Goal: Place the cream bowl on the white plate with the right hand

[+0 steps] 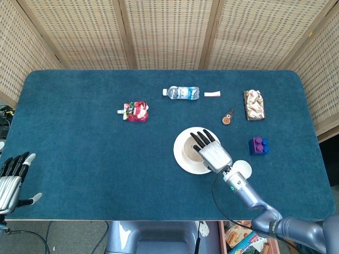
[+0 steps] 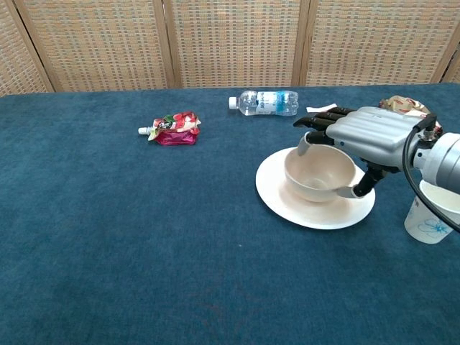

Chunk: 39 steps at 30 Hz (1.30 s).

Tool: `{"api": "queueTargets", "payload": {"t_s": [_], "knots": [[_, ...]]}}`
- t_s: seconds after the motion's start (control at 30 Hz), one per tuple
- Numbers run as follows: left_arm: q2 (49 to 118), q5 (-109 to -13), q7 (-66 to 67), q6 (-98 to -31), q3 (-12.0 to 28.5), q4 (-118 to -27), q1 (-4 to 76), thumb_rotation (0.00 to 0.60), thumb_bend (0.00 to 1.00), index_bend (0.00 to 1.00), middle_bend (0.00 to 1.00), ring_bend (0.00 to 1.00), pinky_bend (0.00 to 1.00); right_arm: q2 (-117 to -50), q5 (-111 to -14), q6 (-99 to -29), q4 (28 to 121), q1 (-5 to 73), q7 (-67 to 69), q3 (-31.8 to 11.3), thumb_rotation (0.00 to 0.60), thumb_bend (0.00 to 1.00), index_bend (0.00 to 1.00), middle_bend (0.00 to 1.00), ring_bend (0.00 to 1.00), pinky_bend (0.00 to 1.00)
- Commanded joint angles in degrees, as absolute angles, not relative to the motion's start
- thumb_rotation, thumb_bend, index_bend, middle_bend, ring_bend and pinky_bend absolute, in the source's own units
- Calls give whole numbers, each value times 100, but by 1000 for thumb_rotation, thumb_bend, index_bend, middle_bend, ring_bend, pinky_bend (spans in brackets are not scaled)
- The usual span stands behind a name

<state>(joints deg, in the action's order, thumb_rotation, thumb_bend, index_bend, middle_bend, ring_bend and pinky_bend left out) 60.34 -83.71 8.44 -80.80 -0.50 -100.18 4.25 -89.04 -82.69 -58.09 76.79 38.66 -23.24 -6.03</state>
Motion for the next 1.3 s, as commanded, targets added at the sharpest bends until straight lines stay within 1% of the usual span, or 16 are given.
{"api": "queueTargets", "payload": {"t_s": [0.03, 0.2, 0.4, 0.47, 0.57, 0.67, 0.77, 0.9, 1.13, 1.3], "knots": [[6033, -8375, 842, -8080, -52, -10018, 426, 600, 0, 0, 0, 0, 0, -8725, -8277, -5871, 7977, 3813, -2513, -548, 600, 196, 154, 0, 0, 0], [6030, -8386, 841, -8090, -54, -10023, 426, 600, 0, 0, 0, 0, 0, -8424, -8391, -6050, 8437, 3716, -2581, -482, 600, 172, 91, 0, 0, 0], [6032, -8403, 849, -8086, -67, -10023, 427, 600, 0, 0, 0, 0, 0, -7872, -8735, -6331, 8989, 3526, -2404, -268, 600, 155, 89, 0, 0, 0], [6035, -8412, 851, -8097, -70, -10022, 422, 600, 0, 0, 0, 0, 0, -7685, -8844, -6375, 9099, 3465, -2329, -166, 600, 157, 97, 0, 0, 0], [6036, -8427, 852, -8112, -77, -10024, 415, 600, 0, 0, 0, 0, 0, -7435, -9059, -6452, 9163, 3370, -2197, 22, 600, 164, 154, 0, 0, 0], [6041, -8442, 858, -8127, -83, -10023, 409, 600, 0, 0, 0, 0, 0, -7257, -9403, -6634, 9017, 3254, -2012, 241, 600, 167, 199, 0, 0, 0], [6054, -8452, 887, -8134, -87, -10017, 407, 600, 0, 0, 0, 0, 0, -7182, -9677, -6846, 8750, 3124, -1740, 426, 600, 169, 221, 0, 0, 0], [6068, -8443, 918, -8137, -84, -10019, 407, 600, 0, 0, 0, 0, 0, -7153, -9923, -7114, 8381, 2965, -1225, 586, 600, 172, 268, 0, 0, 0], [6087, -8448, 945, -8135, -95, -10016, 405, 600, 0, 0, 0, 0, 0, -7249, -9998, -7395, 7694, 2758, -517, 646, 600, 175, 294, 0, 0, 0], [6098, -8434, 961, -8130, -90, -10012, 407, 600, 0, 0, 0, 0, 0, -7269, -9951, -7477, 7448, 2684, -173, 629, 600, 175, 321, 0, 0, 0]]}}
